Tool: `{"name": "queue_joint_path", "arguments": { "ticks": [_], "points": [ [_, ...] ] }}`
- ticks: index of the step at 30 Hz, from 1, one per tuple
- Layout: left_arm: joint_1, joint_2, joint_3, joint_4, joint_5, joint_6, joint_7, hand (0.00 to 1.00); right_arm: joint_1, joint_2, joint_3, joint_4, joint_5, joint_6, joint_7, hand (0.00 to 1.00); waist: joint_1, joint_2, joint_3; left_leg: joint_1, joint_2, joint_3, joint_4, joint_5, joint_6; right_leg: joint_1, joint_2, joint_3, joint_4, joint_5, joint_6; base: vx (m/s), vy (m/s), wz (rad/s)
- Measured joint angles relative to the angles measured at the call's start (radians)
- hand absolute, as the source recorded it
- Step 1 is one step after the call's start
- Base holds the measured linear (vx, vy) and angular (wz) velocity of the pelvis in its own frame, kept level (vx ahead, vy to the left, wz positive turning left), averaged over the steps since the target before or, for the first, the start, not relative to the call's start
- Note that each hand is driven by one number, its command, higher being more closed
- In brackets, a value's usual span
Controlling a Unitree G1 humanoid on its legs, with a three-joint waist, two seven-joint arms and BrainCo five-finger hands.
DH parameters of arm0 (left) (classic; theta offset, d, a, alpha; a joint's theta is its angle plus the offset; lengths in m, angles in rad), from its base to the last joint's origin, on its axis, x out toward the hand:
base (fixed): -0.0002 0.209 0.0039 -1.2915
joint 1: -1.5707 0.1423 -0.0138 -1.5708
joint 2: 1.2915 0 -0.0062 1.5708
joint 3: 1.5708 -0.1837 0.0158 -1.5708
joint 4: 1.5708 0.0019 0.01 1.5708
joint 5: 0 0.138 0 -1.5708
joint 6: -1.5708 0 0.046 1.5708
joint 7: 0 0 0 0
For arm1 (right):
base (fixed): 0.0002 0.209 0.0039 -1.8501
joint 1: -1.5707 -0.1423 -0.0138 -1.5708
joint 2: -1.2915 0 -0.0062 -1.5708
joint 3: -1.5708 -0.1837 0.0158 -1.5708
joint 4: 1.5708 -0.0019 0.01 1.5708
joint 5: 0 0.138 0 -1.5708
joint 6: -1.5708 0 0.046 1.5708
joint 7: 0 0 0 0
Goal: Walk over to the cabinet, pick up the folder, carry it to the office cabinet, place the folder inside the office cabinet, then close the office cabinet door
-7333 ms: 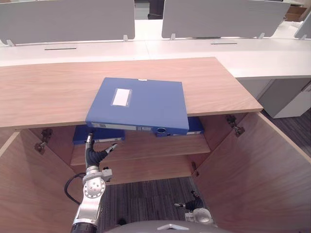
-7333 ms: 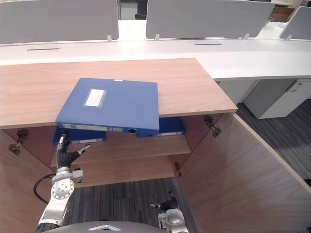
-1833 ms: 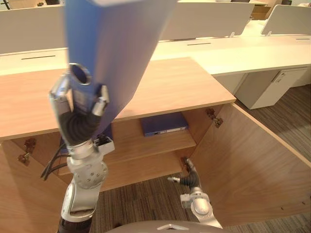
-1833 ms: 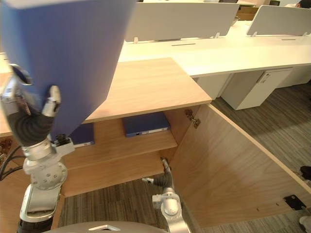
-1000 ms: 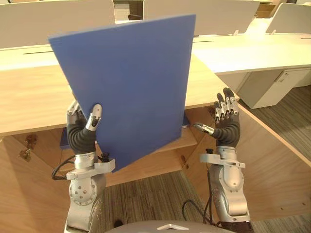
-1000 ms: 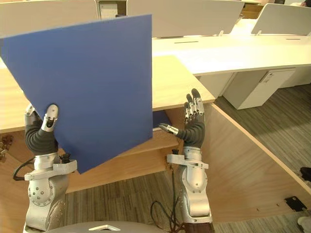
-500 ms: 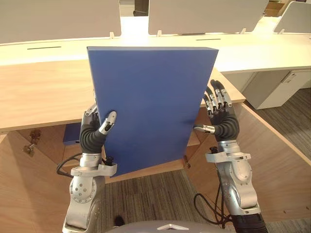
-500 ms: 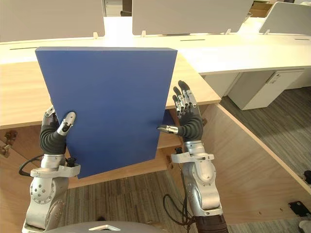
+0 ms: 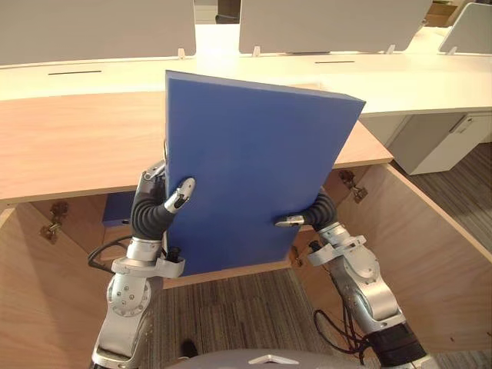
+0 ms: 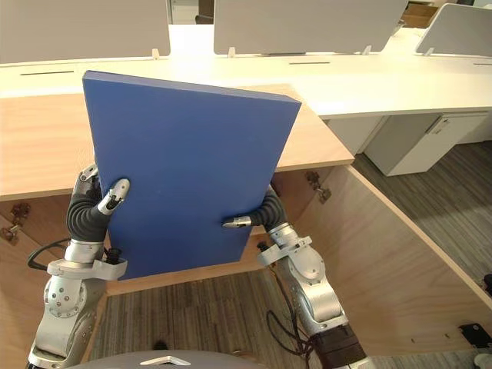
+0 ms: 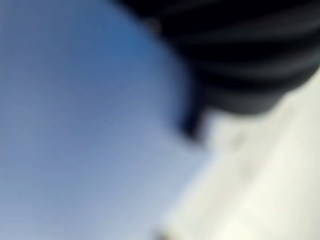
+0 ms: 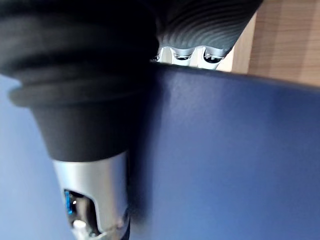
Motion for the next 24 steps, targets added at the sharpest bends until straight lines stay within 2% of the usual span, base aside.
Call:
{"name": "queue_joint_path", "arguments": {
  "ticks": [8,9,18,24],
  "points": [
    [-0.009,0.019,0.000,0.001,0.003,0.000,0.006,1.00,-0.009,-0.036,0.030,0.021,0.021,0.005,0.015,1.00,0.017,0.000,0.000,-0.013,0.001,-0.003,0.000,0.009,0.002,-0.013,0.001,-0.001,0.004,0.006,-0.002,0.00,0.000,0.00],
    [-0.009,0.019,0.000,0.002,0.007,-0.001,0.007,0.00,-0.009,-0.035,0.030,0.021,0.021,0.005,0.014,1.00,0.018,0.000,0.000,-0.014,0.001,-0.004,0.000,0.010,0.002,-0.014,0.001,-0.002,0.004,0.006,-0.002,0.00,0.000,0.00],
    [-0.008,0.003,0.010,0.044,0.025,-0.013,0.029,0.00,-0.010,0.038,0.010,0.020,0.000,-0.001,-0.015,1.00,0.020,-0.001,-0.002,-0.029,0.003,-0.005,-0.001,0.023,0.004,-0.029,0.003,-0.001,0.005,0.009,-0.014,-0.02,0.017,0.00],
    [0.002,-0.028,0.049,0.087,0.097,-0.015,0.073,0.00,-0.009,0.122,-0.009,0.014,-0.069,-0.003,-0.051,1.00,0.020,-0.006,-0.006,-0.030,0.007,-0.005,-0.001,0.021,-0.001,-0.029,0.007,-0.001,0.002,0.012,-0.016,0.00,0.000,0.00]
  ]
}}
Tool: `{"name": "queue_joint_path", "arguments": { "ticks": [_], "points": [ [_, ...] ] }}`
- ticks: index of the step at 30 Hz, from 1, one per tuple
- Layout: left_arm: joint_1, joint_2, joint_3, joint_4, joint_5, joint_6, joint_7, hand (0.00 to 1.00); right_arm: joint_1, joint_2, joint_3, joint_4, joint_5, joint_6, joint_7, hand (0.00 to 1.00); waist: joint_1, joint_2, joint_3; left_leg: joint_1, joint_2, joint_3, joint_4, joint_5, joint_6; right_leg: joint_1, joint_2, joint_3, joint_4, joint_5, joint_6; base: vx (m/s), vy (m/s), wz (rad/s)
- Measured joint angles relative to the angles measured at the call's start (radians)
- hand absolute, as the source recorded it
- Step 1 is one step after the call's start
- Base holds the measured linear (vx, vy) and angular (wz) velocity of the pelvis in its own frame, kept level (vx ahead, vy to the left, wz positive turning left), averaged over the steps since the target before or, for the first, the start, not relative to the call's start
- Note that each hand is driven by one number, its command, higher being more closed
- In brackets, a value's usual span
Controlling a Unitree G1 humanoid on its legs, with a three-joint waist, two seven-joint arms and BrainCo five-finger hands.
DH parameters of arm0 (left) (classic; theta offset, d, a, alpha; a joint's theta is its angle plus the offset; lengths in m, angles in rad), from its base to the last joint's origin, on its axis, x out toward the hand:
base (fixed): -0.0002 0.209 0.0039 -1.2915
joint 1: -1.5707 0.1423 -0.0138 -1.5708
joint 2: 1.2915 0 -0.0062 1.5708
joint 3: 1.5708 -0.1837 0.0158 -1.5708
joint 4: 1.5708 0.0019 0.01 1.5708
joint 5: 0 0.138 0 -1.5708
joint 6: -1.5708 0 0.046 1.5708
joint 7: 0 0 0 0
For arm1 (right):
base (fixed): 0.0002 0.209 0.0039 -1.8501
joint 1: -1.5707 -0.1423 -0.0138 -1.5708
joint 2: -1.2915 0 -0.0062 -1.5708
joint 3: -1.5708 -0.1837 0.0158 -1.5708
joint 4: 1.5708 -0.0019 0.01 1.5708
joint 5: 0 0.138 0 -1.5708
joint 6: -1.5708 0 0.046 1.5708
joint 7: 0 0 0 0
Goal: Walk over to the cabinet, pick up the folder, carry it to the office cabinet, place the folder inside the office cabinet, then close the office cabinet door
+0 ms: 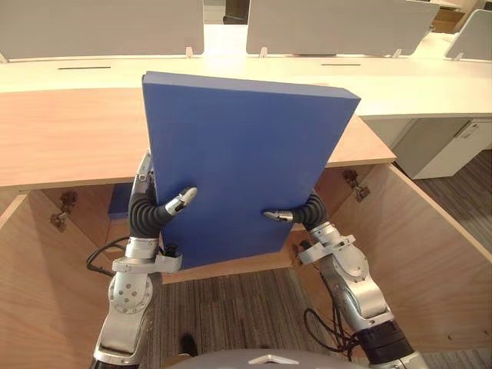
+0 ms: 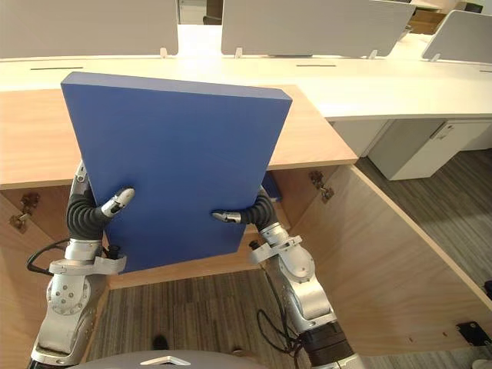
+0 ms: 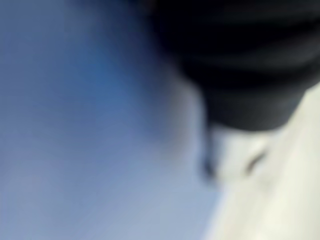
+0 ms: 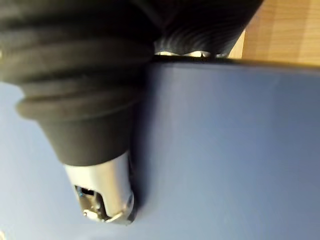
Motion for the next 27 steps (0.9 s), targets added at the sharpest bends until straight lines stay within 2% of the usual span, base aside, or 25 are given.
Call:
{"name": "queue_joint_path", "arguments": {
  "ticks": [4,9,12,18,23,27],
  "points": [
    [0.040,-0.042,0.062,0.046,0.024,0.000,0.025,0.00,0.020,0.082,-0.073,-0.050,-0.022,-0.002,-0.044,1.00,0.000,0.000,-0.001,-0.005,0.000,0.000,0.000,-0.001,-0.002,0.001,0.001,0.000,-0.014,0.007,0.004,0.01,0.002,0.00],
    [0.063,-0.091,0.226,0.115,0.037,0.000,0.109,0.00,0.047,0.126,-0.174,-0.080,-0.040,-0.046,-0.087,1.00,0.000,-0.001,-0.001,-0.006,-0.001,-0.002,0.000,0.002,0.003,0.005,0.001,-0.002,-0.021,0.012,0.010,0.01,0.003,0.00],
    [0.084,-0.109,0.273,0.148,0.038,0.001,0.132,0.00,0.076,0.140,-0.205,-0.080,-0.067,-0.047,-0.107,1.00,0.002,-0.001,-0.002,-0.006,-0.001,-0.005,0.000,0.002,0.003,0.006,0.001,-0.005,-0.020,0.011,0.009,0.01,0.002,0.01],
    [0.112,-0.132,0.306,0.229,0.070,0.017,0.130,0.00,0.105,0.160,-0.217,-0.080,-0.130,-0.047,-0.126,1.00,0.002,0.001,-0.002,-0.007,0.000,-0.008,0.000,-0.006,-0.008,0.006,0.000,-0.014,-0.017,0.006,0.005,0.00,0.002,0.01],
    [0.124,-0.139,0.306,0.387,0.098,0.040,0.127,0.00,0.124,0.161,-0.224,-0.080,-0.173,-0.047,-0.134,1.00,0.013,0.003,-0.004,-0.013,0.000,-0.015,0.000,-0.006,-0.008,0.006,0.000,-0.022,-0.017,0.004,0.006,0.00,0.003,0.04],
    [0.131,-0.143,0.301,0.518,0.148,0.066,0.109,0.00,0.131,0.173,-0.222,-0.080,-0.225,-0.047,-0.174,1.00,0.019,0.003,-0.004,-0.019,0.000,-0.016,0.000,-0.007,-0.009,0.001,0.000,-0.023,-0.018,0.002,0.004,0.02,0.003,0.00]
  ]
}}
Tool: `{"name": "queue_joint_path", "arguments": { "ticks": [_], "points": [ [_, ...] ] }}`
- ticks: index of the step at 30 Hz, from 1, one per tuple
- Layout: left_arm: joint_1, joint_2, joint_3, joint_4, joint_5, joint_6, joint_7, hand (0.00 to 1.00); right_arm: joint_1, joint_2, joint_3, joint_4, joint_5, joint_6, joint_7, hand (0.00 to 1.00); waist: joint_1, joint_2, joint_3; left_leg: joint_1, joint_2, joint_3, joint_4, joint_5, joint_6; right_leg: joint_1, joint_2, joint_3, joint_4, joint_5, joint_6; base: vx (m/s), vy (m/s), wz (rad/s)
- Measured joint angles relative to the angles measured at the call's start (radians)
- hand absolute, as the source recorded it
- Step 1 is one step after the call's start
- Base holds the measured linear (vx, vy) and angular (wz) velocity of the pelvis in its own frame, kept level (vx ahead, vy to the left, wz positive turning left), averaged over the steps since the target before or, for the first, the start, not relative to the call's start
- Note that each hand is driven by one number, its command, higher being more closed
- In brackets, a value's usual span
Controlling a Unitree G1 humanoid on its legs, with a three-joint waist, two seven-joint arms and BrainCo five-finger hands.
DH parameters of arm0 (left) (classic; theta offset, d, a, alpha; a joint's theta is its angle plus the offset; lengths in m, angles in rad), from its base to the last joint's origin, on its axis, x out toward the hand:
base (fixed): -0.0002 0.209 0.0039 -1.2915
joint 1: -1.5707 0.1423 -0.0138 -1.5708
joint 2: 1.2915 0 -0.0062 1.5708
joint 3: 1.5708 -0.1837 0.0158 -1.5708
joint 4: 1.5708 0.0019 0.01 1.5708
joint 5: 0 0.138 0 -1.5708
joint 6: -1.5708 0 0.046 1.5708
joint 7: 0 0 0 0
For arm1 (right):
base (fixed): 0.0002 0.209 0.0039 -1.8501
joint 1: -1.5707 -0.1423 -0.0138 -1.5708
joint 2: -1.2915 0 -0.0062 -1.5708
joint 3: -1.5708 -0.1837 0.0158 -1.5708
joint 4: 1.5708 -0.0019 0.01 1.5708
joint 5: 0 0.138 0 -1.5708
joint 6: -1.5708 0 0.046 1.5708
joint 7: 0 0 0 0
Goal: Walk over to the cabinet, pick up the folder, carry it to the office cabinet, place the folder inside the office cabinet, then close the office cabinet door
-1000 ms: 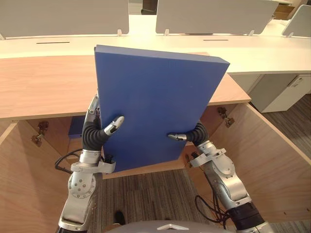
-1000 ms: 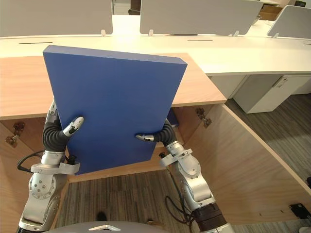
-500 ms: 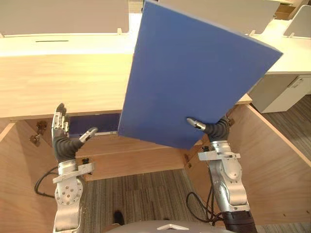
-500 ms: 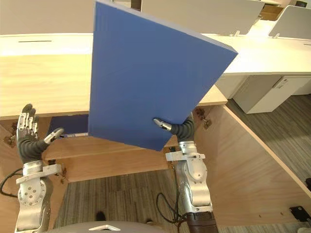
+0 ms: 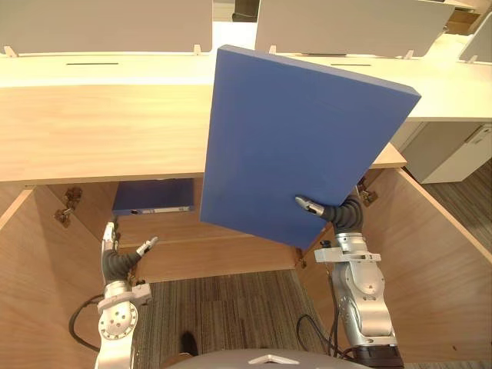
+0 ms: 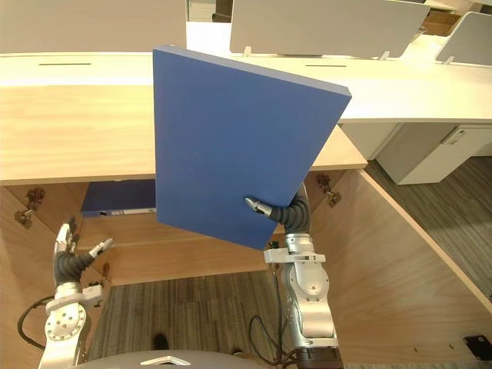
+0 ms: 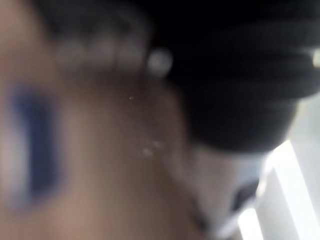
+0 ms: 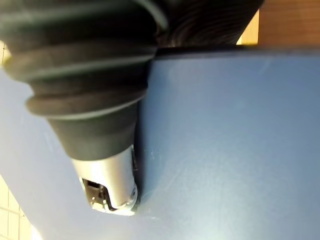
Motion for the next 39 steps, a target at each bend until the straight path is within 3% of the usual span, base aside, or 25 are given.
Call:
{"name": "queue_joint_path", "arguments": {
  "ticks": [7,15,22,25,27,34,39],
  "points": [
    [0.009,0.002,-0.049,0.217,0.056,0.028,-0.013,0.00,-0.003,0.004,0.074,0.001,-0.058,-0.004,-0.041,1.00,0.001,0.001,-0.001,-0.010,0.002,0.003,0.000,-0.001,-0.001,-0.014,0.001,0.000,0.000,-0.004,-0.002,0.02,0.002,-0.01],
    [-0.029,0.041,-0.147,0.406,0.108,0.046,-0.014,0.00,-0.072,-0.045,0.261,0.059,-0.109,-0.018,-0.045,1.00,0.004,0.007,0.005,-0.045,0.007,0.013,0.001,0.009,0.006,-0.070,0.000,0.011,0.038,-0.001,0.002,0.01,0.012,-0.04],
    [-0.198,0.097,-0.215,0.466,0.110,0.046,0.001,0.00,-0.262,-0.065,0.394,0.193,-0.222,-0.018,-0.068,1.00,0.019,0.016,0.185,-0.162,0.018,0.036,0.031,0.041,0.002,-0.268,-0.015,0.046,0.222,-0.031,-0.012,-0.11,0.022,-0.06],
    [-0.290,0.114,-0.214,0.488,0.110,0.046,0.019,0.00,-0.336,-0.066,0.414,0.248,-0.291,-0.014,-0.092,1.00,0.022,0.024,0.263,-0.345,0.058,0.033,0.291,-0.058,0.012,-0.386,-0.016,0.051,0.328,-0.054,-0.014,-0.14,-0.023,0.01],
    [-0.333,0.120,-0.215,0.490,0.114,0.046,0.025,0.00,-0.378,-0.065,0.423,0.251,-0.335,-0.014,-0.119,1.00,0.021,0.046,0.293,-0.481,0.093,0.014,0.455,-0.119,0.012,-0.492,-0.011,0.052,0.430,-0.090,-0.023,-0.17,0.020,-0.04],
    [-0.394,0.121,-0.213,0.465,0.117,0.046,0.041,0.00,-0.414,-0.057,0.423,0.231,-0.411,-0.010,-0.171,1.00,0.035,0.061,0.352,-0.720,0.162,0.008,0.711,-0.210,0.013,-0.726,-0.021,0.053,0.671,-0.167,-0.036,-0.11,-0.018,-0.10],
    [-0.425,0.106,-0.211,0.313,0.116,0.046,0.042,0.00,-0.421,-0.043,0.369,0.113,-0.419,0.006,-0.187,1.00,0.054,0.082,0.394,-0.890,0.204,0.002,0.905,-0.282,0.023,-0.897,-0.045,0.055,0.873,-0.243,-0.035,-0.07,-0.047,-0.02]
  ]
}}
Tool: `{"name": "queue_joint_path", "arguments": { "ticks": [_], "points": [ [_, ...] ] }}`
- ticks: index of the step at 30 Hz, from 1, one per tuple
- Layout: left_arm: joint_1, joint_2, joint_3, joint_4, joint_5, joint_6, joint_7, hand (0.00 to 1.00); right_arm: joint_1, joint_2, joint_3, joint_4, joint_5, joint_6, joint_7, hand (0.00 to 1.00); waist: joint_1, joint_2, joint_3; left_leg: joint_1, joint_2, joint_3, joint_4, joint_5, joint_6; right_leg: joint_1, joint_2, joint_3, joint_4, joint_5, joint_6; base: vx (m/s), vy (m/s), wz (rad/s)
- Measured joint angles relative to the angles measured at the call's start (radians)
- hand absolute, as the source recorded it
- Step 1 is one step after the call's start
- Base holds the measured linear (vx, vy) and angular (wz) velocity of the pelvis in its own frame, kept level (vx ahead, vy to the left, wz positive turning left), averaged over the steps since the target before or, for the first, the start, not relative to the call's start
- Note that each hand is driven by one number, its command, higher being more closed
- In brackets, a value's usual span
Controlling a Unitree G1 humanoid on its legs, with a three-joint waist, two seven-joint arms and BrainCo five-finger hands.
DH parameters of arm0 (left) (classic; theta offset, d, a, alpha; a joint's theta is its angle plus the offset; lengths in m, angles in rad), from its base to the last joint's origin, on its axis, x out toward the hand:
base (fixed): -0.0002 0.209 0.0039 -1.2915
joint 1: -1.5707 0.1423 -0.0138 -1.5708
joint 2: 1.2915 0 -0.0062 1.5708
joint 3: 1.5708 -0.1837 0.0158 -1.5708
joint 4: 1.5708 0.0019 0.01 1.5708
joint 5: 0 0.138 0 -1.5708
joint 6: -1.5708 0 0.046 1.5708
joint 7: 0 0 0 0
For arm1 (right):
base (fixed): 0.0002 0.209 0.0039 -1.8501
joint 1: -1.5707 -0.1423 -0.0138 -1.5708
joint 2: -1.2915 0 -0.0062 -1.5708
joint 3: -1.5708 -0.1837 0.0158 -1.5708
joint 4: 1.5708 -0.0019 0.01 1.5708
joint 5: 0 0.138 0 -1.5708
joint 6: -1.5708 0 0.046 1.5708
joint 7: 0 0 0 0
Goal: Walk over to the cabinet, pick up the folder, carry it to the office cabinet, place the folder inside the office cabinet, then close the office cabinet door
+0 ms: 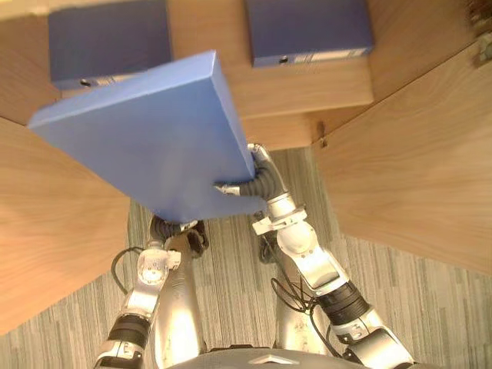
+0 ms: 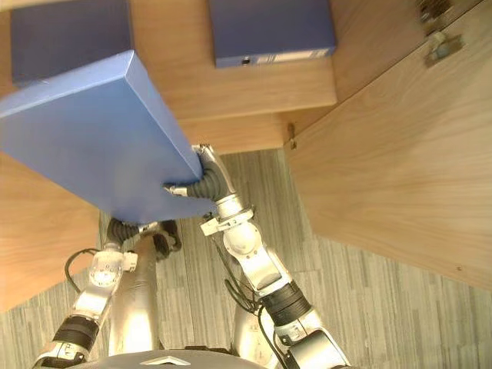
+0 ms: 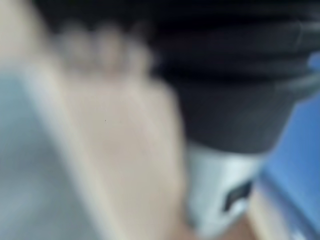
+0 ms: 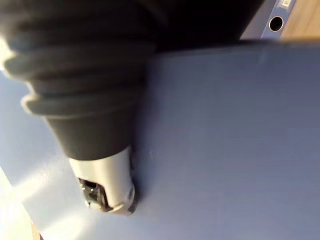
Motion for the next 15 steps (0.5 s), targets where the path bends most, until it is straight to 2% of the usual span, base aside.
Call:
{"name": "queue_joint_path", "arguments": {
  "ticks": [7,13,15],
  "points": [
    [-0.058,-0.024,-0.002,-0.117,-0.011,-0.001,0.000,0.00,-0.016,0.055,-0.169,0.001,0.165,0.002,-0.040,1.00,0.016,0.004,0.036,-0.178,0.015,-0.026,0.152,-0.040,-0.002,-0.175,-0.027,0.006,0.185,-0.073,-0.009,-0.03,-0.081,0.09],
    [-0.076,-0.028,0.001,-0.172,-0.013,-0.001,-0.001,0.00,-0.051,0.075,-0.287,0.001,0.352,0.002,-0.058,1.00,0.026,0.006,0.041,-0.276,0.029,-0.050,0.228,-0.060,-0.005,-0.267,-0.029,0.005,0.276,-0.115,-0.016,0.02,-0.089,0.03],
    [-0.077,-0.032,0.011,-0.186,-0.024,-0.001,-0.001,0.00,-0.092,0.077,-0.338,0.001,0.451,-0.002,-0.066,1.00,0.033,0.006,0.048,-0.297,0.031,-0.050,0.231,-0.061,-0.007,-0.293,-0.030,0.006,0.290,-0.122,-0.018,0.00,-0.085,0.02]
  ]
}}
